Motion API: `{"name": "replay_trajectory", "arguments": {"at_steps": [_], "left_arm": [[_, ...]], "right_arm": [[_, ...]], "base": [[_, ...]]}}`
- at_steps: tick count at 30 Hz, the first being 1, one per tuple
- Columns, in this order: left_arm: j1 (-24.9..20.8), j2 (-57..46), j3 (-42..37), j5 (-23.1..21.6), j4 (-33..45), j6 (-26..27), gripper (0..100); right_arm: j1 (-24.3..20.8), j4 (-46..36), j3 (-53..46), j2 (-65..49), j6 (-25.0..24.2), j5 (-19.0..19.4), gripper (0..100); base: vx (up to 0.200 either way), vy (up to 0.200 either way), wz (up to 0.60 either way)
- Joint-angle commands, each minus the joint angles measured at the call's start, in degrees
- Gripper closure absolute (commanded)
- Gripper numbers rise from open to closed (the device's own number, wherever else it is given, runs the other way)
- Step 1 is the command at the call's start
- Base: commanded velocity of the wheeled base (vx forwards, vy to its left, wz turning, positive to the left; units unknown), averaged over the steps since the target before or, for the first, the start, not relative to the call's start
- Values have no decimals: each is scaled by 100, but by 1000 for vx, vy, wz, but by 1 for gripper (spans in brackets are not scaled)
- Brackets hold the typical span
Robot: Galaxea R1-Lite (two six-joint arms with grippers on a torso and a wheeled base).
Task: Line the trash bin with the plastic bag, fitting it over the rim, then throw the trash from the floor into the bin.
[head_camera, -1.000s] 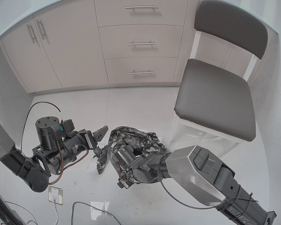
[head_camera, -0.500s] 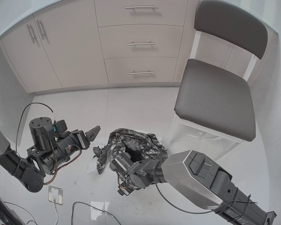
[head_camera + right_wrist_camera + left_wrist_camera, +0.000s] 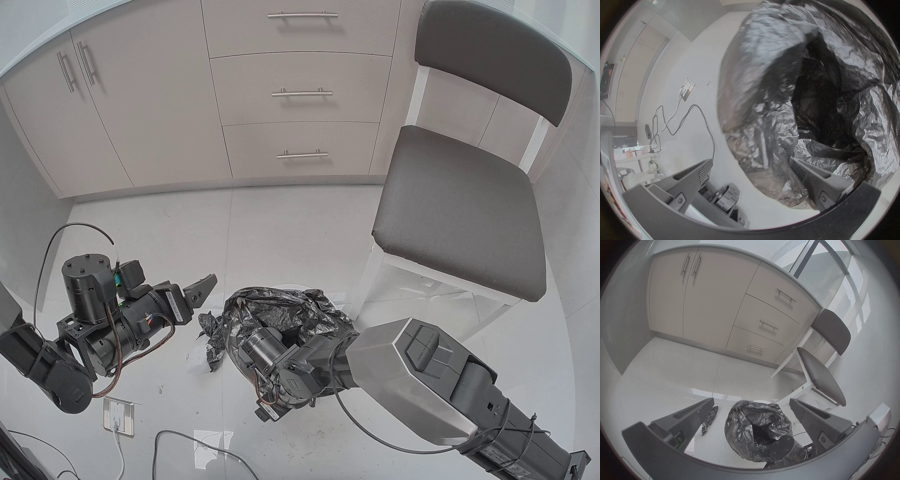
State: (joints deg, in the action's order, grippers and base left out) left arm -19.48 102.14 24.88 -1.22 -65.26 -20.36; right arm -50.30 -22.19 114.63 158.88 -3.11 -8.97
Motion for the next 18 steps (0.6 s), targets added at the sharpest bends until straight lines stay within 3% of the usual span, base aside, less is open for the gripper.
{"name": "replay_trajectory", "arguments": {"at_steps": [1,12,18], "left_arm": [[-3,-19,-1,-1,-5,-3,0],[-12,-10,8,-10,-5,-21,0],[-21,-2,17,-19,4,-30,0]], "right_arm": [[-6,-242,-4,-129,-234,115,0],[29,-541,-4,-147,-507,150,0],[-15,-805,-4,-147,-955,150,0]], "base": [[0,0,0],[0,0,0],[0,0,0]]}}
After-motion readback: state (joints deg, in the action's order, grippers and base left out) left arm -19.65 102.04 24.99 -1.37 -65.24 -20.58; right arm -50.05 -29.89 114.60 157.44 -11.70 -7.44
